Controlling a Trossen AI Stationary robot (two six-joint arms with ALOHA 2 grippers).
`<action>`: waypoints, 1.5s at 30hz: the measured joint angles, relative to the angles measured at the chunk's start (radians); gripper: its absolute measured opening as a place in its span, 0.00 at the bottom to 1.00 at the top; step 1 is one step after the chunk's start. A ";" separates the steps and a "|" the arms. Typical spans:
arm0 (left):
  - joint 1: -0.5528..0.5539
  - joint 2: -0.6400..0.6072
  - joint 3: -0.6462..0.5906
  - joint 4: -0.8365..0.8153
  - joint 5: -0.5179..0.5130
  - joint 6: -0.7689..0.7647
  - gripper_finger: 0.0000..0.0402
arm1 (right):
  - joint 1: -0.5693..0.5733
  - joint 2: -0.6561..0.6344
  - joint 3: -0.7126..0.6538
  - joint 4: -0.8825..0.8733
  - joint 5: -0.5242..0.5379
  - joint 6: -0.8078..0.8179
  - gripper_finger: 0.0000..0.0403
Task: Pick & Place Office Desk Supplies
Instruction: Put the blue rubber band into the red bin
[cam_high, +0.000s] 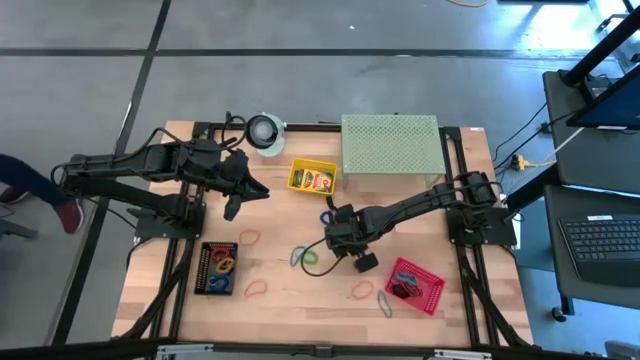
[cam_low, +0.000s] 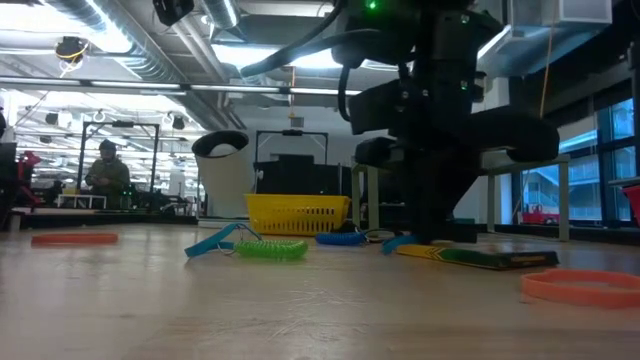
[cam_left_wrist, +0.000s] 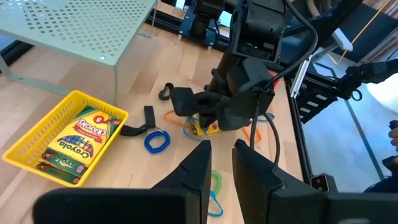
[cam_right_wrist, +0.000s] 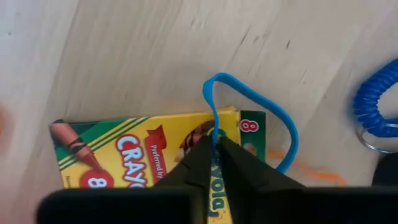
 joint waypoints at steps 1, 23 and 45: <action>0.000 0.000 0.000 0.000 0.000 0.000 0.15 | -0.001 0.000 0.000 0.003 0.000 0.003 0.04; 0.000 0.000 0.000 0.000 0.009 -0.004 0.15 | 0.005 -0.156 -0.003 -0.111 -0.019 0.289 0.00; -0.020 0.298 0.000 0.440 0.216 -0.167 0.15 | 0.474 -0.489 -0.001 -0.357 -0.083 1.223 0.00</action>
